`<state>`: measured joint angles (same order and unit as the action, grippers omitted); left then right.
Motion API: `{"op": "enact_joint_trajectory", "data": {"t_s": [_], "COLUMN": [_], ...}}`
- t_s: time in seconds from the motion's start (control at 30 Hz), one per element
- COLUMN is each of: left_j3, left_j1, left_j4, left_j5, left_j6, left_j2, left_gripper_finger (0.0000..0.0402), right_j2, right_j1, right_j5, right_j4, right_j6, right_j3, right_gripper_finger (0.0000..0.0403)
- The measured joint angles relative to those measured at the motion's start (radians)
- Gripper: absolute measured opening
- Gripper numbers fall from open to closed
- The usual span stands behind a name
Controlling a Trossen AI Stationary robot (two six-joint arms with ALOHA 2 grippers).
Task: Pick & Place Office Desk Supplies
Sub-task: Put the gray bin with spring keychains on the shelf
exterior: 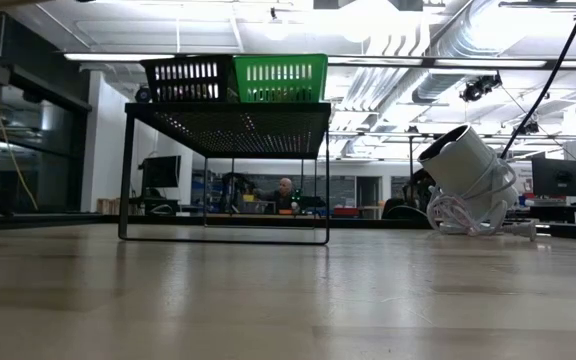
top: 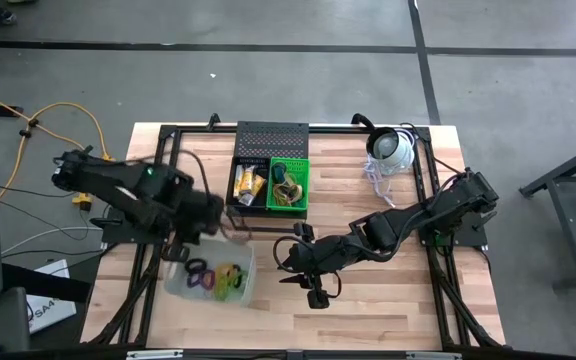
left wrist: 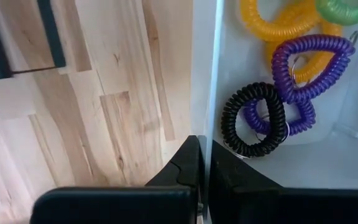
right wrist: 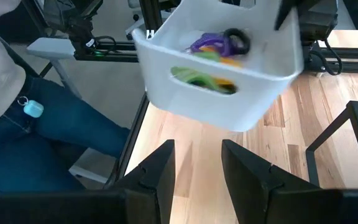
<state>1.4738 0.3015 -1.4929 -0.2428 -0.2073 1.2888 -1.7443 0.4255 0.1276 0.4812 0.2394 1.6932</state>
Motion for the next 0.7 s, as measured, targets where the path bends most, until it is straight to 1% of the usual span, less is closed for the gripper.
{"op": "enact_joint_trajectory", "data": {"t_s": [0.17,0.37,0.57,0.7], "left_j3": [0.044,0.127,0.207,0.276], "left_j1": [-0.134,-0.334,-0.55,-0.666], "left_j4": [-0.013,-0.055,-0.079,-0.078], "left_j5": [0.007,0.018,0.02,0.022], "left_j6": [0.078,0.223,0.374,0.452], "left_j2": [-0.038,-0.035,0.017,0.071], "left_gripper_finger": [0.0001,0.0001,0.0001,0.0001], "right_j2": [0.0,0.0,0.0,0.0], "right_j1": [0.0,0.0,0.0,0.0], "right_j5": [0.0,0.0,0.0,0.0], "right_j4": [0.0,0.0,0.0,0.0], "right_j6": [0.0,0.0,0.0,0.0], "right_j3": [0.0,0.0,0.0,0.0], "right_gripper_finger": [0.012,0.012,0.012,0.012]}}
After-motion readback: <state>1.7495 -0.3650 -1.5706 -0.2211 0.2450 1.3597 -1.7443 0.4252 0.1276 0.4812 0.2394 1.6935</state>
